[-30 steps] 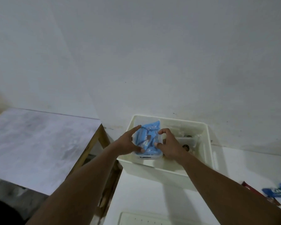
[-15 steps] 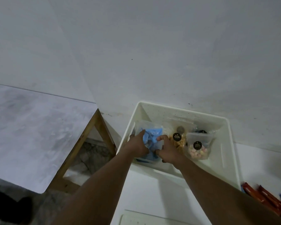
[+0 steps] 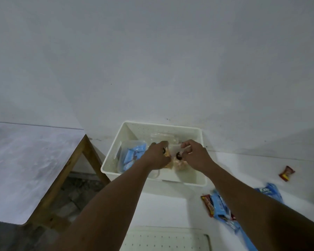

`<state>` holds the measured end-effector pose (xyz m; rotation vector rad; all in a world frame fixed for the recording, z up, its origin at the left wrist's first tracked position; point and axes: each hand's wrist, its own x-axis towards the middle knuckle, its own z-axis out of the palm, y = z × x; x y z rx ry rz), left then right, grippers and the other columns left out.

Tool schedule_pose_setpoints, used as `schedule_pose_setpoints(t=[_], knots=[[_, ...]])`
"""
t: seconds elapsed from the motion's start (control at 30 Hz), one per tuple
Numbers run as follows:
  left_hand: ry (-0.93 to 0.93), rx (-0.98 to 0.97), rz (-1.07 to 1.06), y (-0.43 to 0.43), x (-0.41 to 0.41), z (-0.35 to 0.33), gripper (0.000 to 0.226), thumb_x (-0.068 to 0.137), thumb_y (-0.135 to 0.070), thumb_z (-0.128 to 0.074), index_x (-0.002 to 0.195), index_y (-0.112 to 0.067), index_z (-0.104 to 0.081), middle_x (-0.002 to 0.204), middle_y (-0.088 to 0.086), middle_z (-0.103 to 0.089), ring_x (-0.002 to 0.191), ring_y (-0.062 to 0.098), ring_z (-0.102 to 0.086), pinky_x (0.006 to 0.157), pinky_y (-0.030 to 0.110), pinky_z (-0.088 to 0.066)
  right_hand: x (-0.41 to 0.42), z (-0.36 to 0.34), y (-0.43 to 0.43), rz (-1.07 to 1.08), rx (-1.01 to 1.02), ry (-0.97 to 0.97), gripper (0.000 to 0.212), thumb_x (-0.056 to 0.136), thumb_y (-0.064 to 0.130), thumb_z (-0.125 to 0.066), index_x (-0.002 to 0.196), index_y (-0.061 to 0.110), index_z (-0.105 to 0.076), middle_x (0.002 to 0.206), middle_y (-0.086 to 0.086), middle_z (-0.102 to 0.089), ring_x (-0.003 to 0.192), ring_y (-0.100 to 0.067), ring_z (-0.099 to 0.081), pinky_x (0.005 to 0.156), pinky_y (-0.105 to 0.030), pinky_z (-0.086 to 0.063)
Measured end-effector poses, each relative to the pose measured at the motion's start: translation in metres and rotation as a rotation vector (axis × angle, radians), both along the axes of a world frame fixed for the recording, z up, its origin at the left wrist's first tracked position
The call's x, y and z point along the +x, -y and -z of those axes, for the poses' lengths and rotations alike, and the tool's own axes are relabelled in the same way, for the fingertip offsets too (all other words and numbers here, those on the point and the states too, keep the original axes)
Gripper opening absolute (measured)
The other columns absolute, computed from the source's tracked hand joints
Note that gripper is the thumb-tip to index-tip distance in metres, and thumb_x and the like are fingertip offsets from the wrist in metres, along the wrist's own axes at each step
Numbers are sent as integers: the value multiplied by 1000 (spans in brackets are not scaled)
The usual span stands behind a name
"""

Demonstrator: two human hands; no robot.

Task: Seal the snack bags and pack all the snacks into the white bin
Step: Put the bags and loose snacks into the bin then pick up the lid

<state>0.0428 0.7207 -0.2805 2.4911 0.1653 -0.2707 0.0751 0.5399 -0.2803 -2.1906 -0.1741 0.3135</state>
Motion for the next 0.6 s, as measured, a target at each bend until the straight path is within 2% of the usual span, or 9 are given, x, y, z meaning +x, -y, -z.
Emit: schedule_pose_setpoints(t=[0.07, 0.13, 0.23, 0.3, 0.33, 0.4, 0.5, 0.57, 0.6], knots=[[94, -21, 62, 46, -4, -9, 62, 82, -29, -70, 140, -21, -50, 131, 13, -61, 123, 34, -54, 100, 36, -41, -6, -4, 47, 58, -8, 45, 20, 81, 12, -64, 90, 29, -60, 78, 6, -69, 72, -13, -65, 58, -21, -47], [125, -51, 106, 91, -10, -12, 59, 84, -31, -69, 139, -22, -51, 128, 7, -65, 121, 25, -57, 102, 28, -37, -11, -1, 94, 111, -26, 58, 15, 83, 19, -68, 89, 30, -60, 78, 5, -69, 67, -10, -63, 56, -19, -44], [164, -94, 140, 152, -20, -5, 40, 87, -34, -67, 125, -26, -62, 114, -5, -71, 98, 13, -68, 95, 28, -50, -19, 11, 163, 160, -68, 55, 14, 83, 22, -70, 90, 28, -59, 84, 3, -67, 67, -5, -59, 53, -8, -40], [183, -84, 177, 188, -27, 5, 29, 87, -34, -64, 116, -27, -68, 113, -8, -72, 90, 11, -69, 93, 32, -53, -26, 22, 207, 179, -113, 53, 15, 83, 23, -71, 92, 28, -59, 92, 2, -64, 73, -8, -58, 60, -6, -41], [169, -87, 195, 204, -30, 12, 28, 88, -34, -63, 115, -28, -68, 112, -9, -72, 91, 11, -68, 92, 33, -53, -30, 29, 227, 181, -149, 48, 17, 84, 24, -70, 95, 28, -59, 97, 1, -62, 79, -11, -57, 69, -13, -43], [86, -108, 221, 231, -36, 28, 36, 87, -34, -62, 123, -33, -63, 111, -9, -70, 96, 13, -67, 92, 33, -53, -37, 46, 266, 165, -230, 12, 24, 84, 25, -70, 105, 27, -59, 107, -3, -59, 90, -14, -55, 80, -27, -43], [10, -57, 292, 262, -46, 64, 54, 86, -34, -64, 138, -31, -51, 129, 3, -59, 122, 24, -55, 104, 37, -44, -49, 74, 312, 102, -299, -6, 41, 78, 23, -74, 116, 25, -61, 118, -9, -58, 101, -21, -56, 86, -30, -42], [-42, 77, 344, 275, -55, 92, 75, 84, -46, -65, 150, -32, -33, 152, 11, -38, 142, 34, -33, 117, 44, -28, -53, 97, 333, 3, -390, 6, 61, 73, 31, -79, 130, 23, -57, 133, -13, -54, 127, -30, -48, 101, -38, -41], [-76, 178, 365, 278, -59, 105, 86, 84, -55, -63, 155, -33, -20, 161, 11, -22, 149, 35, -18, 120, 51, -19, -54, 108, 340, -66, -464, -15, 75, 71, 41, -79, 139, 27, -49, 147, -13, -42, 139, -34, -34, 107, -43, -37]])
